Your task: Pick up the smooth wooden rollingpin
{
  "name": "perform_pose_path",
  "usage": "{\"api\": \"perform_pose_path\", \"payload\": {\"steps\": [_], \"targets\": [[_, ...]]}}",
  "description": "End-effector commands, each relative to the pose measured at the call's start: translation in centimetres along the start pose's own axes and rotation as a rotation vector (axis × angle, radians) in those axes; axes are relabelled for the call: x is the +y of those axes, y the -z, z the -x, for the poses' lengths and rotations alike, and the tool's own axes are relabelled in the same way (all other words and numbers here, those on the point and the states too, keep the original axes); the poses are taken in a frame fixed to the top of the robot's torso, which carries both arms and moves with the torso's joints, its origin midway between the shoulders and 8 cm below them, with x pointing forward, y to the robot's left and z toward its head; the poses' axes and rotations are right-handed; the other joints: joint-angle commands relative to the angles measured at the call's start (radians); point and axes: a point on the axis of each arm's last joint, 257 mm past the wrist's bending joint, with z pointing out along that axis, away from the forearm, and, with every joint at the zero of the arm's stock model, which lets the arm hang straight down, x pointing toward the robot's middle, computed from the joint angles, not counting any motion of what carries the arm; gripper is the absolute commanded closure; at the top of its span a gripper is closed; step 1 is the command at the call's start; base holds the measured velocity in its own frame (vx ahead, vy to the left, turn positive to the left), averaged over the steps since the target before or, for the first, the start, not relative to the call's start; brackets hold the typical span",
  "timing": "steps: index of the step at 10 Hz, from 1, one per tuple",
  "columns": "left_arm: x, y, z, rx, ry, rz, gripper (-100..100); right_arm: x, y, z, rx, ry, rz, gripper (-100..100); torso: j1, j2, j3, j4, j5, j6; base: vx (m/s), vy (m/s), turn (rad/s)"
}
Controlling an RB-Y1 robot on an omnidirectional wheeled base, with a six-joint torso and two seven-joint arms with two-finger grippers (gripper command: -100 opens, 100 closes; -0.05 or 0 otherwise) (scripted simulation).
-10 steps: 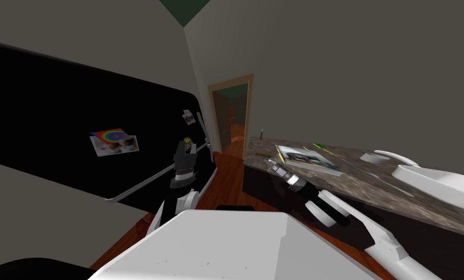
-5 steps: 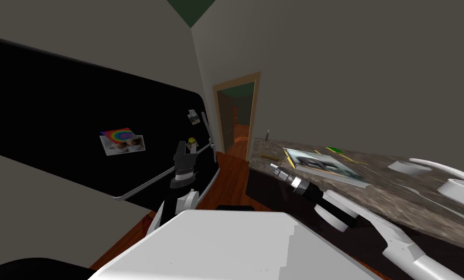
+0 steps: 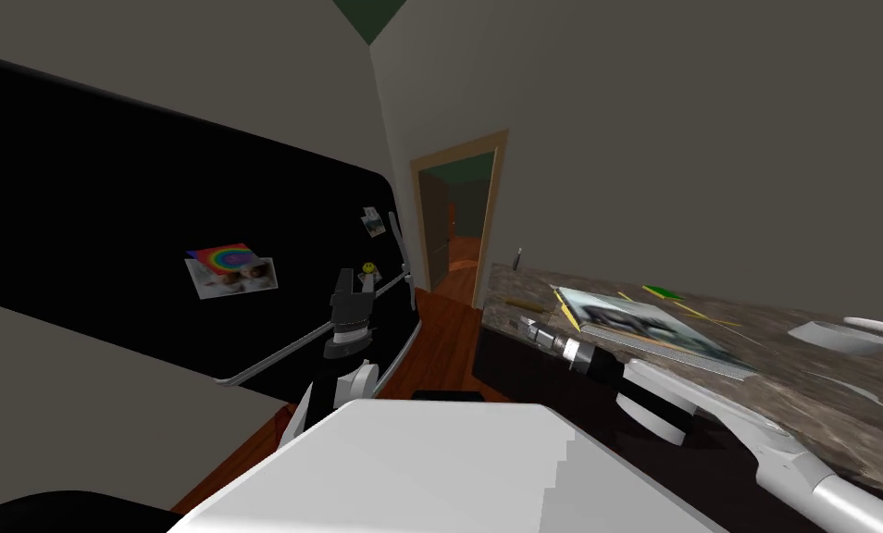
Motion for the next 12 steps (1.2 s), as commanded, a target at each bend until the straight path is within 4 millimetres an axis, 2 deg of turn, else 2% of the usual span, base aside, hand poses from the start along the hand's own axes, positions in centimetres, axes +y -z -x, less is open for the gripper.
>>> {"api": "perform_pose_path", "payload": {"steps": [1, 2, 3, 5, 6, 7, 8, 10, 11, 12], "targets": [[0.0, 0.0, 0.0, 0.000, 0.000, 0.000, 0, -2.0, 1.0, -1.6, 0.070, 0.034, -0.037, -100, 0.000, 0.000, 0.000, 0.000, 0.000, 0.000, 0.088, 0.054, 0.169], [0.0, 0.0, 0.0, 0.000, 0.000, 0.000, 0, -2.2, 1.1, -1.4, 0.090, 0.057, -0.036, -100, 0.001, -0.002, -0.001, 0.000, 0.000, -0.001, 0.109, 0.057, 0.078], [0.0, 0.0, 0.0, 0.000, 0.000, 0.000, 0, -4.0, 2.3, -3.0, 0.148, 0.081, -0.071, -100, 0.002, -0.003, -0.002, -0.001, 0.000, 0.000, 0.122, 0.076, 0.151], [0.0, 0.0, 0.0, 0.000, 0.000, 0.000, 0, -4.3, 2.6, -2.6, 0.180, 0.117, -0.070, -100, 0.002, -0.004, -0.002, -0.001, 0.001, 0.000, 0.072, 0.033, 0.031], [0.0, 0.0, 0.0, 0.000, 0.000, 0.000, 0, -6.2, 4.0, -4.0, 0.242, 0.145, -0.104, -100, 0.000, 0.000, 0.000, 0.000, 0.000, 0.000, 0.085, 0.043, 0.129], [0.0, 0.0, 0.0, 0.000, 0.000, 0.000, 0, -6.4, 4.2, -3.7, 0.262, 0.170, -0.104, -100, 0.001, -0.002, -0.001, 0.000, 0.000, 0.000, 0.090, 0.036, 0.109], [0.0, 0.0, 0.0, 0.000, 0.000, 0.000, 0, -8.2, 5.7, -5.0, 0.318, 0.190, -0.137, -100, 0.001, -0.002, -0.001, -0.001, 0.000, 0.000, 0.123, 0.038, 0.139], [0.0, 0.0, 0.0, 0.000, 0.000, 0.000, 0, -8.5, 6.0, -4.4, 0.346, 0.224, -0.137, -100, 0.001, -0.003, -0.002, -0.001, 0.000, 0.000, 0.073, 0.025, 0.048], [0.0, 0.0, 0.0, 0.000, 0.000, 0.000, 0, -10.3, 7.8, -5.4, 0.412, 0.256, -0.167, -100, 0.000, 0.000, 0.000, 0.000, 0.000, 0.000, 0.095, 0.038, 0.156], [0.0, 0.0, 0.0, 0.000, 0.000, 0.000, 0, -10.5, 7.9, -5.2, 0.423, 0.270, -0.167, -100, 0.001, -0.002, -0.001, 0.000, 0.000, 0.000, 0.105, 0.031, 0.076]]}}
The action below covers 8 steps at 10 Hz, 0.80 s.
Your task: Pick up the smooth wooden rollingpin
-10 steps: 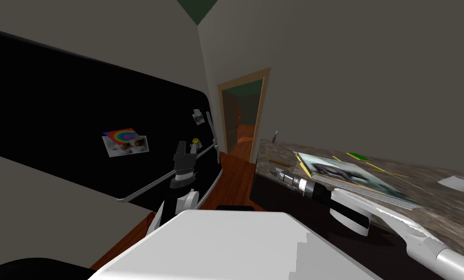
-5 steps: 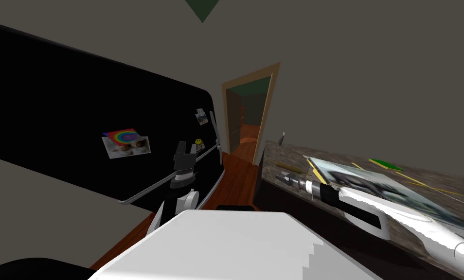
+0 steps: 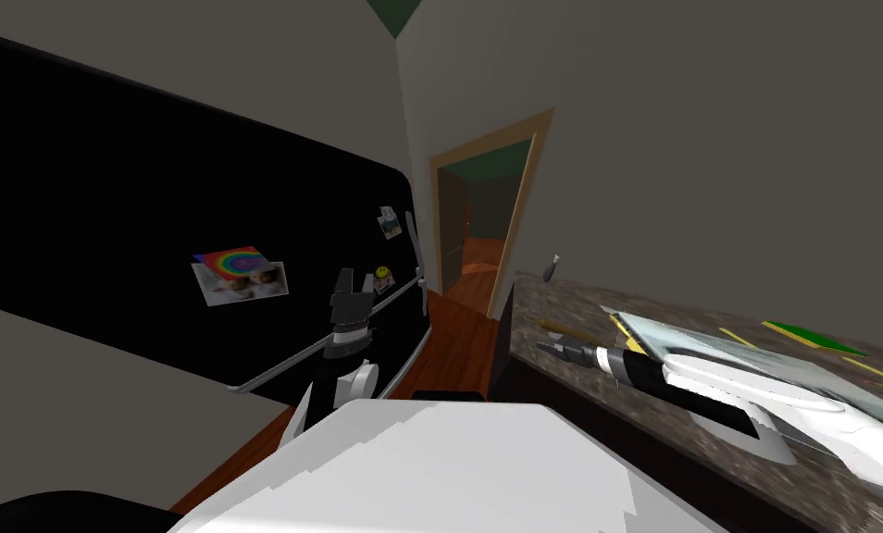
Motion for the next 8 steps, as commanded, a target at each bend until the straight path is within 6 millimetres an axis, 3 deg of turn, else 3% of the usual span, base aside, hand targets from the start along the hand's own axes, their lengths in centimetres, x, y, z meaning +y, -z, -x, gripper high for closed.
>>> {"api": "perform_pose_path", "payload": {"steps": [1, 2, 3, 4, 5, 6, 7, 8], "targets": [[0.0, 0.0, 0.0, 0.000, 0.000, 0.000, 0, -0.4, 0.4, 0.1, 0.018, 0.015, -0.006, -100, 0.000, 0.000, 0.000, 0.000, 0.000, 0.000, 0.049, 0.015, -0.011], [0.0, 0.0, 0.0, 0.000, 0.000, 0.000, 0, -2.0, 1.5, -1.8, 0.085, 0.047, -0.032, -100, -0.001, 0.003, 0.001, 0.001, 0.000, 0.000, 0.074, 0.017, 0.153], [0.0, 0.0, 0.0, 0.000, 0.000, 0.000, 0, -2.3, 1.7, -1.6, 0.097, 0.064, -0.034, -100, -0.001, 0.002, 0.001, 0.000, 0.000, 0.000, 0.087, 0.020, 0.079], [0.0, 0.0, 0.0, 0.000, 0.000, 0.000, 0, -3.7, 2.9, -3.5, 0.160, 0.089, -0.057, -100, -0.001, 0.001, 0.001, 0.000, 0.000, 0.000, 0.136, 0.025, 0.129], [0.0, 0.0, 0.0, 0.000, 0.000, 0.000, 0, -4.1, 3.2, -3.1, 0.174, 0.110, -0.059, -100, 0.000, -0.001, -0.001, 0.000, 0.000, 0.000, 0.122, 0.020, 0.079], [0.0, 0.0, 0.0, 0.000, 0.000, 0.000, 0, -5.4, 4.5, -5.0, 0.237, 0.133, -0.079, -100, 0.000, -0.001, -0.001, 0.000, 0.000, 0.000, 0.126, 0.018, 0.120], [0.0, 0.0, 0.0, 0.000, 0.000, 0.000, 0, -5.7, 4.8, -4.6, 0.249, 0.152, -0.081, -100, -0.001, -0.002, -0.001, 0.000, 0.000, 0.000, 0.091, 0.013, 0.075], [0.0, 0.0, 0.0, 0.000, 0.000, 0.000, 0, -6.9, 6.2, -6.4, 0.312, 0.174, -0.097, -100, -0.001, 0.000, 0.000, 0.000, 0.000, 0.000, 0.100, 0.020, 0.138]]}}
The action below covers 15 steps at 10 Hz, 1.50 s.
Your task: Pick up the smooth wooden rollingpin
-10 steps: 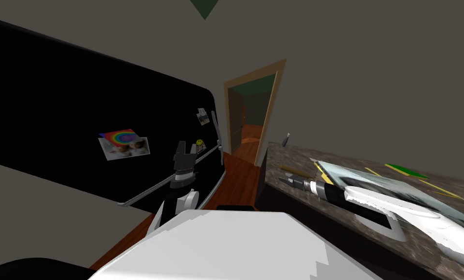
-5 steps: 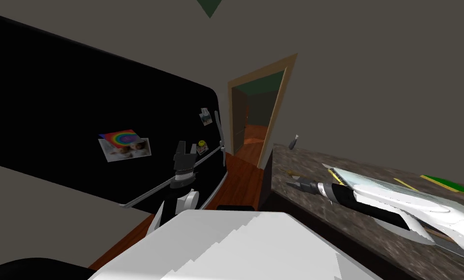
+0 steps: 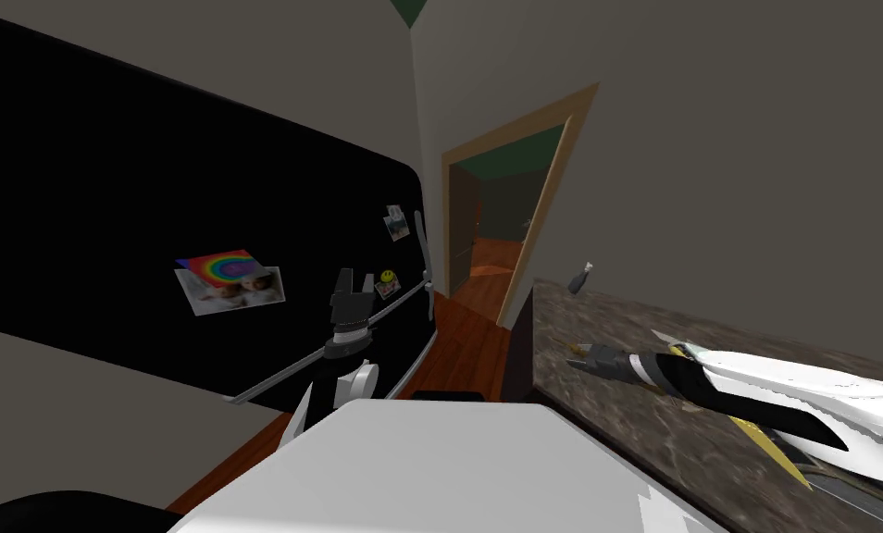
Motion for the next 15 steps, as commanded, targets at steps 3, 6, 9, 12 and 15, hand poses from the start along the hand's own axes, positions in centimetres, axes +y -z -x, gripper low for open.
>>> {"api": "perform_pose_path", "payload": {"steps": [3, 6, 9, 12, 15], "targets": [[0.0, 0.0, 0.0, 0.000, 0.000, 0.000, 0, -2.6, 2.7, -5.2, 0.174, 0.082, -0.028, -100, 0.000, 0.000, 0.000, 0.000, 0.000, 0.000, 0.116, 0.008, 0.121], [0.0, 0.0, 0.0, 0.000, 0.000, 0.000, 0, -3.3, 4.0, -7.3, 0.246, 0.113, -0.028, -100, -0.002, 0.003, 0.002, 0.001, -0.001, 0.001, 0.063, -0.012, 0.042], [0.0, 0.0, 0.0, 0.000, 0.000, 0.000, 0, -3.1, 6.4, -11.9, 0.368, 0.134, -0.006, -100, -0.003, 0.000, 0.000, 0.000, -0.001, 0.001, 0.101, -0.020, 0.110], [0.0, 0.0, 0.0, 0.000, 0.000, 0.000, 0, -2.8, 7.5, -14.1, 0.421, 0.138, 0.011, -100, -0.002, 0.004, 0.002, 0.001, -0.001, 0.001, 0.042, -0.013, 0.035], [0.0, 0.0, 0.0, 0.000, 0.000, 0.000, 0, -2.2, 8.6, -16.1, 0.468, 0.139, 0.029, -100, -0.002, 0.006, 0.003, 0.001, -0.001, 0.001, 0.026, -0.012, 0.032]]}}
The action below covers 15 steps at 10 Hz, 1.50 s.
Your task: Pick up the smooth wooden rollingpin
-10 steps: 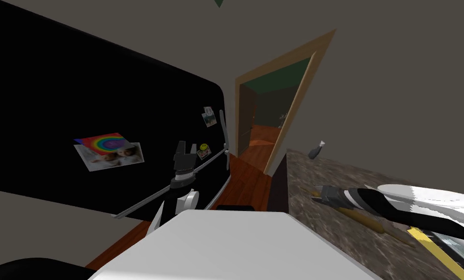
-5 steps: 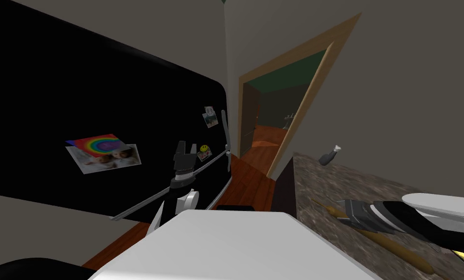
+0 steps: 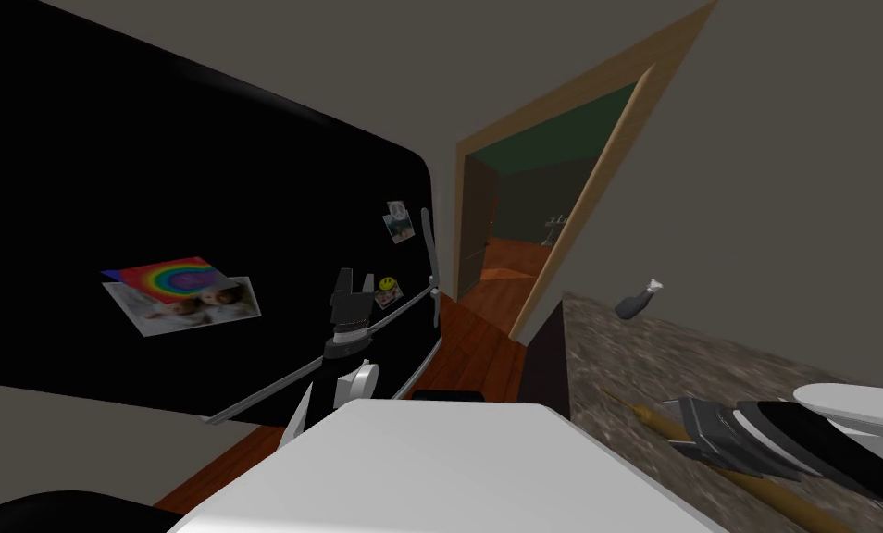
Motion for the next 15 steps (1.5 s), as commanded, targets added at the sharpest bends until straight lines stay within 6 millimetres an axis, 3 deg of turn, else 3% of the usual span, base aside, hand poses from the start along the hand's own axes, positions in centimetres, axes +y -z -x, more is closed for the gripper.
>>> {"api": "perform_pose_path", "payload": {"steps": [1, 2, 5, 6, 7, 13, 14, 15], "targets": [[0.0, 0.0, 0.0, 0.000, 0.000, 0.000, 0, 1.8, 0.3, -3.8, 0.074, 0.004, 0.041, -100, 0.000, 0.000, 0.000, 0.000, 0.000, 0.000, 0.049, -0.024, 0.090], [0.0, 0.0, 0.0, 0.000, 0.000, 0.000, 0, 2.6, 0.4, -5.2, 0.100, 0.004, 0.058, -100, -0.001, -0.001, -0.001, 0.000, 0.000, 0.000, 0.071, -0.061, 0.123], [0.0, 0.0, 0.0, 0.000, 0.000, 0.000, 0, 2.5, 0.4, -5.2, 0.098, 0.008, 0.057, -100, -0.001, -0.001, -0.001, 0.000, 0.000, 0.000, 0.029, -0.020, 0.004], [0.0, 0.0, 0.0, 0.000, 0.000, 0.000, 0, 2.5, 0.4, -5.2, 0.099, 0.005, 0.057, 0, 0.000, 0.000, 0.000, 0.000, 0.000, 0.000, 0.000, 0.000, 0.000], [0.0, 0.0, 0.0, 0.000, 0.000, 0.000, 0, 3.2, -0.2, -6.1, 0.100, -0.005, 0.057, -100, 0.001, 0.001, 0.001, 0.000, 0.000, 0.000, 0.016, -0.007, 0.076], [0.0, 0.0, 0.0, 0.000, 0.000, 0.000, 0, 4.7, -1.3, -8.0, 0.102, -0.027, 0.057, -100, 0.000, 0.000, 0.000, 0.000, 0.000, 0.000, 0.023, -0.007, 0.047], [0.0, 0.0, 0.0, 0.000, 0.000, 0.000, 0, 4.7, -1.3, -8.0, 0.102, -0.027, 0.057, 100, 0.001, 0.001, 0.000, 0.000, 0.000, 0.000, 0.000, 0.000, 0.000], [0.0, 0.0, 0.0, 0.000, 0.000, 0.000, 0, 4.9, -1.4, -8.0, 0.102, -0.028, 0.060, 100, 0.000, 0.001, 0.001, 0.001, 0.000, 0.000, 0.000, 0.000, 0.000]]}}
